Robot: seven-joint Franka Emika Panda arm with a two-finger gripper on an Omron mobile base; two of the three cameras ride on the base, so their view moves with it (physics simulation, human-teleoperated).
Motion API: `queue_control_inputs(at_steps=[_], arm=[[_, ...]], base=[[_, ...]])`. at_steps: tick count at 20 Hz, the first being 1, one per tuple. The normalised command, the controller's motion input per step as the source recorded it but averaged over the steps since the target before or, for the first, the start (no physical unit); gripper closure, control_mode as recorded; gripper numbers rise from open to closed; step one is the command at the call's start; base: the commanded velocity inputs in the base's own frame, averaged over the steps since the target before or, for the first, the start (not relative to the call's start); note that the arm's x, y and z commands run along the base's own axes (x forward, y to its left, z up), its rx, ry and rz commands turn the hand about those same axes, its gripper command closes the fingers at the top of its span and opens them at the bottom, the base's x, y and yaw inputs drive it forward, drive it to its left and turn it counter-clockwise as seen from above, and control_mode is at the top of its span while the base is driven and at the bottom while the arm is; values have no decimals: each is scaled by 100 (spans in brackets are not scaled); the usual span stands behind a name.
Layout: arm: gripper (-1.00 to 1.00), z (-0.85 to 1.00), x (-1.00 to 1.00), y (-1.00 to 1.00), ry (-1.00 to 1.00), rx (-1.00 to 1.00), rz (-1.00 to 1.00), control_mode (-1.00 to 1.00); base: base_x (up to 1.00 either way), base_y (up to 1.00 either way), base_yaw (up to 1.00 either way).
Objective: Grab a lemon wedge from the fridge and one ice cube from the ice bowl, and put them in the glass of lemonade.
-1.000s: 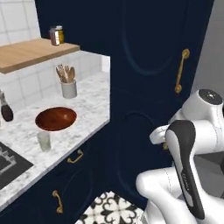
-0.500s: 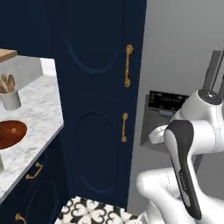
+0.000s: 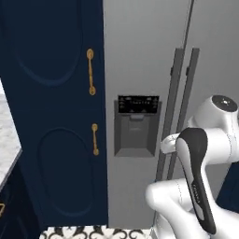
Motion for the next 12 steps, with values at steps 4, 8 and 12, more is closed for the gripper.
queue_control_inputs(at_steps=[4,8,12], arm=[[-100,0,0,0,0,0,0,100],[-100,0,0,0,0,0,0,100],[-100,0,0,0,0,0,0,100]], base=[[-46,-2,-48],[-55,-4,-37],[-55,0,-16]])
